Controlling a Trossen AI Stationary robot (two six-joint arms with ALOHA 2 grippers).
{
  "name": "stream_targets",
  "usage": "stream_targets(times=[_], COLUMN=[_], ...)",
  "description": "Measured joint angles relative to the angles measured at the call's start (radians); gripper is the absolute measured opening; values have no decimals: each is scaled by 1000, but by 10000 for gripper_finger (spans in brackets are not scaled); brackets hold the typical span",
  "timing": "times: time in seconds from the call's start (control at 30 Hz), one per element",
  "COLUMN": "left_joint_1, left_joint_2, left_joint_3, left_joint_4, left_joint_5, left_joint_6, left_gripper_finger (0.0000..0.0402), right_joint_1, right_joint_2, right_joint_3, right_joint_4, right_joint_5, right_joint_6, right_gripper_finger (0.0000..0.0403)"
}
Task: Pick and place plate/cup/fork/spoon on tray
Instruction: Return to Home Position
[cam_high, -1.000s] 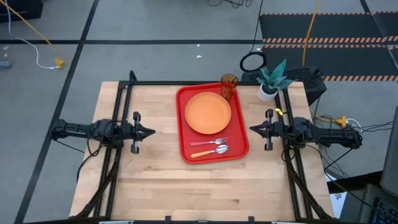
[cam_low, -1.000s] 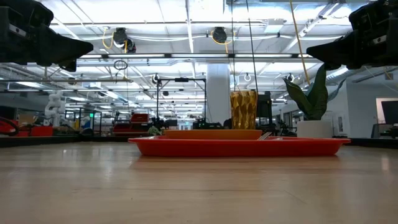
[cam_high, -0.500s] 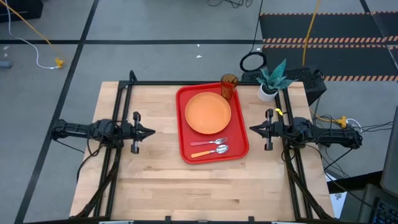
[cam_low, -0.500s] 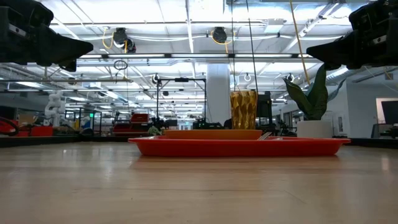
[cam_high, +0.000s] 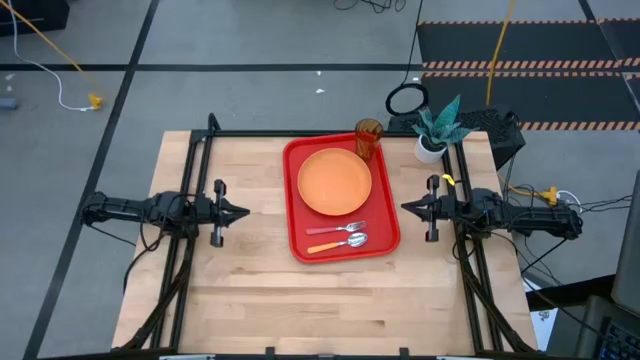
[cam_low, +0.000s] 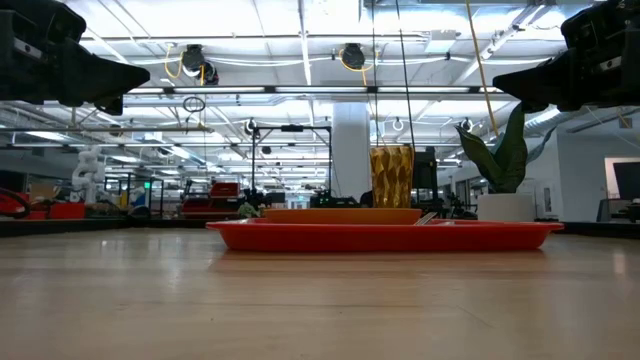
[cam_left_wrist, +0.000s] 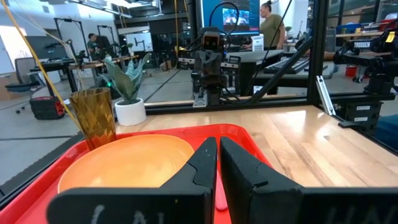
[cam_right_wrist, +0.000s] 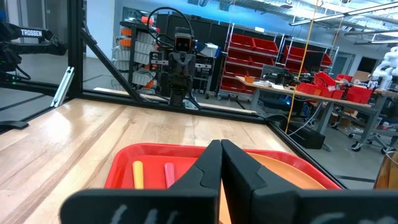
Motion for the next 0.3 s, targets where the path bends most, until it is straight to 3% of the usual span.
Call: stream_targets(times=[0.3], left_joint_1=[0], left_joint_2=[0], left_joint_3=[0], left_joint_4=[0], left_joint_5=[3], left_joint_6=[0], left_gripper_finger=[24], right_joint_1=[0], right_joint_2=[0], right_joint_3=[0], right_joint_4=[0], right_joint_5=[0], right_joint_6=[0], right_gripper_finger=[0])
